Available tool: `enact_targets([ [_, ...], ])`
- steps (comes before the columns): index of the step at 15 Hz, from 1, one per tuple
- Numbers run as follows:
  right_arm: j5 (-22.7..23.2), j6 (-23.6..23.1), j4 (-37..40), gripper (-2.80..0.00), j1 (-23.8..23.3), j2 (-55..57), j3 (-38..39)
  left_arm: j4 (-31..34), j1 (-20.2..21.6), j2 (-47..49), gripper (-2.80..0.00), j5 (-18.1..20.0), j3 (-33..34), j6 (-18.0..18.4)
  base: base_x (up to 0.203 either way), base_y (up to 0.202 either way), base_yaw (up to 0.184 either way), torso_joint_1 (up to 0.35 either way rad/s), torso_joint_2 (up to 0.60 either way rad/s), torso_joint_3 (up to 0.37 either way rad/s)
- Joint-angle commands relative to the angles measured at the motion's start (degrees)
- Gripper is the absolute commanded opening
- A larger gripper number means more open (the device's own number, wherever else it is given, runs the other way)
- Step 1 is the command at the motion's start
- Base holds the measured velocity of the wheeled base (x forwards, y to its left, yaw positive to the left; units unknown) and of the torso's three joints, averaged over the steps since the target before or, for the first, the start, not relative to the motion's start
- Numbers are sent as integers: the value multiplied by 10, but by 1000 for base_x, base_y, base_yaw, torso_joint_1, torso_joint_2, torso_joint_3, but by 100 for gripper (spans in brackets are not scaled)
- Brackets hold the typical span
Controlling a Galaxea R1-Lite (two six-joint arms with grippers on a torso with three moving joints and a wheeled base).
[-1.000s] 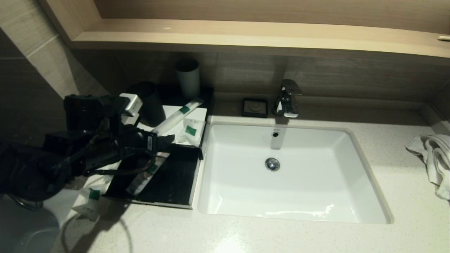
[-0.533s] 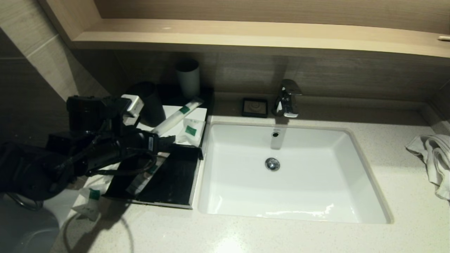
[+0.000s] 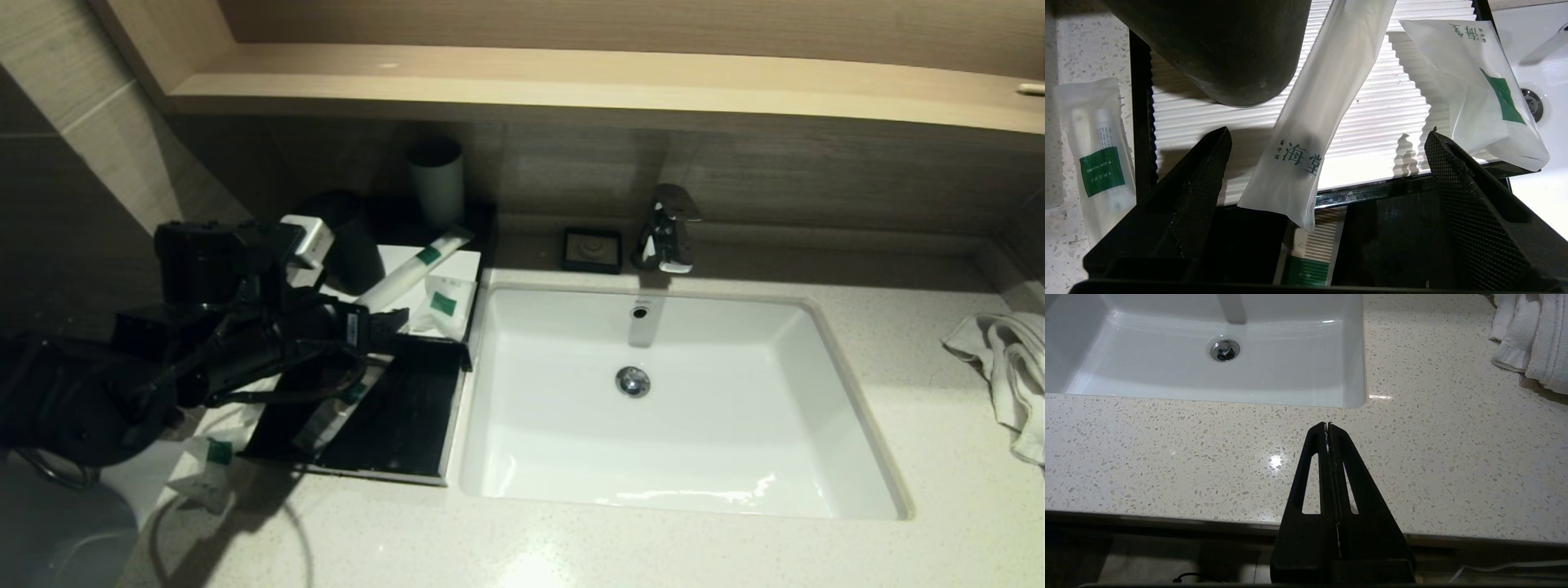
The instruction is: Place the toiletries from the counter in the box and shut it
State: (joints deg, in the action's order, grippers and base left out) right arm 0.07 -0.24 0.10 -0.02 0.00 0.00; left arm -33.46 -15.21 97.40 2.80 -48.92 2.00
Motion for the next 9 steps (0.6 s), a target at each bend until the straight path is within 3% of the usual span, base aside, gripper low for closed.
enact_targets([
  [1,0,0,0,-280,0,0,0,-3,0,2,0,0,1,1,0,0,0,0,0,0],
  [9,1,0,0,-280,0,0,0,-4,-1,5,0,-1,4,3,0,0,0,0,0,0],
])
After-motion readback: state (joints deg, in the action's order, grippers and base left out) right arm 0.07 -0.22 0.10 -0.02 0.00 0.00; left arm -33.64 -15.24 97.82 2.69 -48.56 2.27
